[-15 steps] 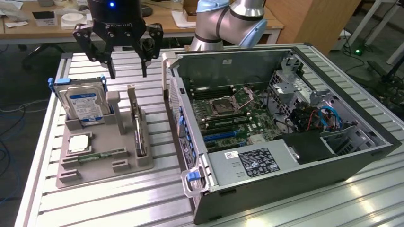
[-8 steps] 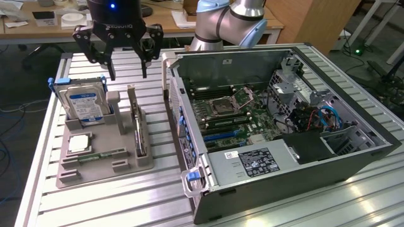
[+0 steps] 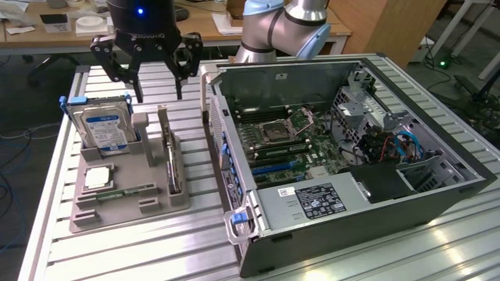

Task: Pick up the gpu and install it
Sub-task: 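Pick up the gpu and move the gpu toward the slot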

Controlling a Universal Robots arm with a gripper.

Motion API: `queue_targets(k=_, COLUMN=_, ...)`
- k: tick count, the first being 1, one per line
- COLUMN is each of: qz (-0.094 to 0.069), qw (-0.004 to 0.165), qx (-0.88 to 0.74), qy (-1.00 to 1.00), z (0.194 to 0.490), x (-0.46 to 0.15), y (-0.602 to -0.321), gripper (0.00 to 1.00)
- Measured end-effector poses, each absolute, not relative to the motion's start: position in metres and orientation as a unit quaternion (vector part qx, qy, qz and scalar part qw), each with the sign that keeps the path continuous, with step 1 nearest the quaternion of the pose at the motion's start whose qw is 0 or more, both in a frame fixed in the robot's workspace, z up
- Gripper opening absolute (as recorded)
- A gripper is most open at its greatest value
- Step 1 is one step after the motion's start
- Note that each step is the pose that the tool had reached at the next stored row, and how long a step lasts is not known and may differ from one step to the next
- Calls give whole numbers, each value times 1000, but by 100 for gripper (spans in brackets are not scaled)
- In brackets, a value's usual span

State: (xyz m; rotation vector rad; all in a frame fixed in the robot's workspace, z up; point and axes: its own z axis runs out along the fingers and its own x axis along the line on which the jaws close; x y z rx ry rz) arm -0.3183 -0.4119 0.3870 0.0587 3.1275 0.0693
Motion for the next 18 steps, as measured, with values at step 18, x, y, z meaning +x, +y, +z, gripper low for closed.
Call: queue_targets(k=18, qz=22, qw=6, qx=18, qy=1000, z=380, x=-318, y=-413, gripper=65)
